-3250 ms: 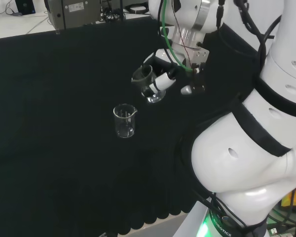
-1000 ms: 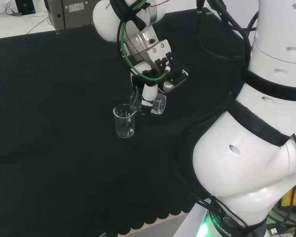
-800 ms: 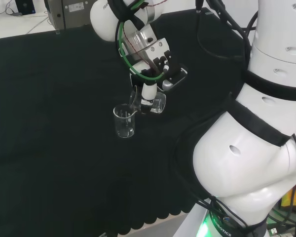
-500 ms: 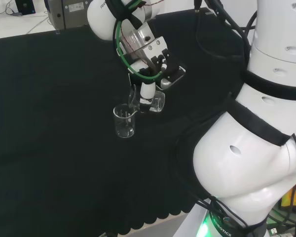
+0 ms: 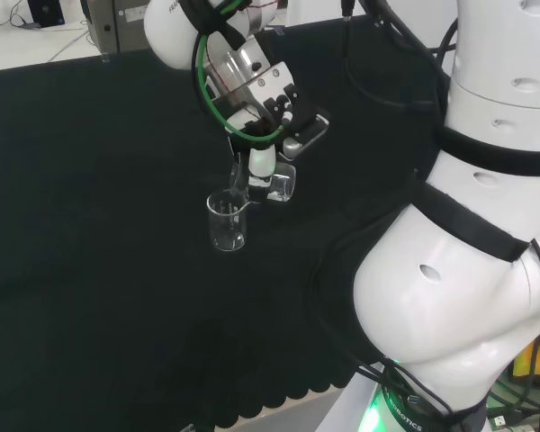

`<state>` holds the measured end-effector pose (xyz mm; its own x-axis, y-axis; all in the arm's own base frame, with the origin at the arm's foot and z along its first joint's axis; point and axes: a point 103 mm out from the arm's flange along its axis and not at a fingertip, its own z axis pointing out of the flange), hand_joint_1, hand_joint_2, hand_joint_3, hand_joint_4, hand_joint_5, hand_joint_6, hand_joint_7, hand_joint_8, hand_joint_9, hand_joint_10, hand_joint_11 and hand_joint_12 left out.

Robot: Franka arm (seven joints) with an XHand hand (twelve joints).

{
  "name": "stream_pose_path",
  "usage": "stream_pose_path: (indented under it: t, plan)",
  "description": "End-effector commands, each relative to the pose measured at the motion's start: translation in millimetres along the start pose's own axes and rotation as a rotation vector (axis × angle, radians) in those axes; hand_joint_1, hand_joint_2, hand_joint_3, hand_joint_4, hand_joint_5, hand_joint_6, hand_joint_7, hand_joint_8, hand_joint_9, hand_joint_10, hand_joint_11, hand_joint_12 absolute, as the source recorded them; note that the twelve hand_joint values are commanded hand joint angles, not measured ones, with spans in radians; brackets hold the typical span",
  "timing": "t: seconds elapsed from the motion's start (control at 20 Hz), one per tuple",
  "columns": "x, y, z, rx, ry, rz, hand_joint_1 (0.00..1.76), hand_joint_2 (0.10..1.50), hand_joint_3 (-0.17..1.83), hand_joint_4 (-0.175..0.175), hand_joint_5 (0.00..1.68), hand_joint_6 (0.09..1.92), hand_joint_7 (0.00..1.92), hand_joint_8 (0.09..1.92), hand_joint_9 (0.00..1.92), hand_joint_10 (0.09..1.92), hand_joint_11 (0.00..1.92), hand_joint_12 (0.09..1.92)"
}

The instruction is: Pour the water from the handheld beaker into the one on the table.

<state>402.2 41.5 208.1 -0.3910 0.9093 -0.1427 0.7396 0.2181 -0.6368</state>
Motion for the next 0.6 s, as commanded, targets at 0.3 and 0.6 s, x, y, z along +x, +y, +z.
stream_pose_path:
  t: [0.3, 0.6]
  plan:
    - [9.2, -0.5, -3.9, 0.042, -0.07, 0.002, 1.19, 1.04, -0.17, -0.074, 1.37, 0.4, 1.47, 0.96, 1.66, 0.64, 1.42, 0.76]
    - [13.6, -0.1, -6.7, 0.063, -0.099, 0.006, 1.19, 1.04, -0.17, -0.073, 1.36, 0.41, 1.47, 0.97, 1.66, 0.64, 1.42, 0.76]
